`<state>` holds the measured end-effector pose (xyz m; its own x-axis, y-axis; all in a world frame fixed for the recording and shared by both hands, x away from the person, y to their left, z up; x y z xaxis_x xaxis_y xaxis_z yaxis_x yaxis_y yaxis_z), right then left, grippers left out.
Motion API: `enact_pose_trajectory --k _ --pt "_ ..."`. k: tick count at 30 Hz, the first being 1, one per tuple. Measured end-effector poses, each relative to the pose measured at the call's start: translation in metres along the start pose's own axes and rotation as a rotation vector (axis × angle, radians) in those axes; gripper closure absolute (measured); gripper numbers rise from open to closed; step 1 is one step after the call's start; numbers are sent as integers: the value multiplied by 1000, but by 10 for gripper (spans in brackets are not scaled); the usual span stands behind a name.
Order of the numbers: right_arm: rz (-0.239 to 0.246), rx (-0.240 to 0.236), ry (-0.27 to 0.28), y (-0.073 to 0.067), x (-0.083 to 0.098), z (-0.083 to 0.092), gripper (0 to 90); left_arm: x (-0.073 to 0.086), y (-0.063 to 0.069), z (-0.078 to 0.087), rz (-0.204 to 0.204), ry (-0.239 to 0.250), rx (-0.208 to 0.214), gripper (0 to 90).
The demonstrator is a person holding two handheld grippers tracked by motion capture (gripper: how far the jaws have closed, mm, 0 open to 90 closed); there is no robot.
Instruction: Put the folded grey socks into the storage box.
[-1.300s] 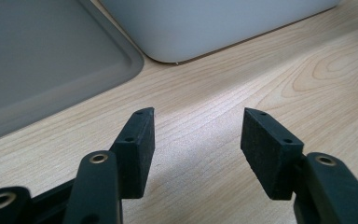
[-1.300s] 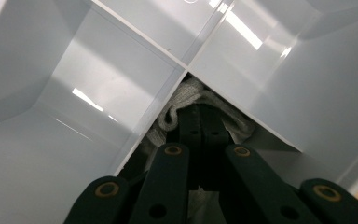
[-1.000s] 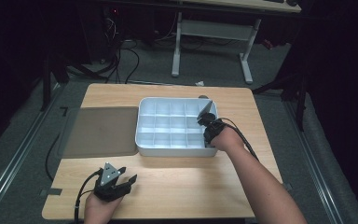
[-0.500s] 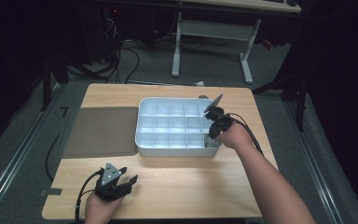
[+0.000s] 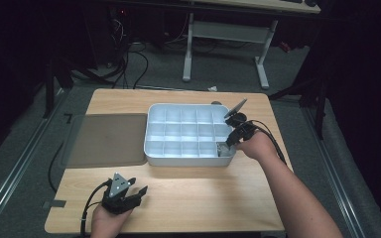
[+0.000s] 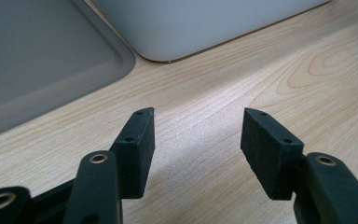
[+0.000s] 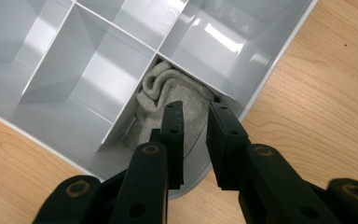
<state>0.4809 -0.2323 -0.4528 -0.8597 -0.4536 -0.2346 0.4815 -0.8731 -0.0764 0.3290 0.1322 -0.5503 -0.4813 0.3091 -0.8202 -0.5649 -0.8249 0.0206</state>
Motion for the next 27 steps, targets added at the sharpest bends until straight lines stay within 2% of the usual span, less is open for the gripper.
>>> enact_pose_trajectory --k 3,4,5,6,8,9,12,13,14,19,20,21,22,23,24,27 --pt "5 0 18 0 3 1 755 0 0 0 0 -1 1 451" --pt "21 0 29 0 4 0 750 0 0 0 -1 -2 2 451" --pt "7 -2 32 -2 6 0 744 0 0 0 -1 -2 3 451" --pt "27 1 42 -2 8 1 740 0 1 0 -2 -1 3 451" --pt "34 5 65 -4 11 3 725 0 1 0 -3 0 0 451" --pt "22 3 77 -5 13 4 713 0 1 0 -4 1 0 451" --pt "26 -6 115 -7 18 7 663 -1 0 2 -1 7 0 450" --pt "29 -6 150 -10 23 9 651 -1 0 2 0 9 -1 450" --pt "29 -6 150 -10 23 9 651 -1 -1 2 2 8 0 450" --pt "34 -31 264 -23 34 20 612 0 -2 1 15 9 6 450" --pt "34 -31 264 -23 34 20 612 0 -2 1 13 7 8 450" --pt "59 -5 289 -28 38 23 586 0 -1 1 13 7 8 450" --pt "59 -5 289 -28 38 23 586 0 -1 1 11 7 9 450" --pt "58 -4 314 -30 41 24 587 0 -1 1 9 8 9 450" --pt "45 -16 334 -32 45 25 585 0 0 1 8 8 10 450" --pt "48 -44 378 -38 56 27 557 -1 1 1 6 9 15 450"
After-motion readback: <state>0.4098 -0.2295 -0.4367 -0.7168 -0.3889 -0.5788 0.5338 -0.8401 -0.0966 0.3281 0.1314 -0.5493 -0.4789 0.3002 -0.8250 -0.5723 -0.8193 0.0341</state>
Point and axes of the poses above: each handheld gripper's, and its own axes: z roughly backward along the jaws, x roughly out of its underside, y roughly to its right, the point moved 4 cm from there along -z, roughly forward along the jaws, and after that the axes turned 4 degrees about -x, right-handed, at the moved point
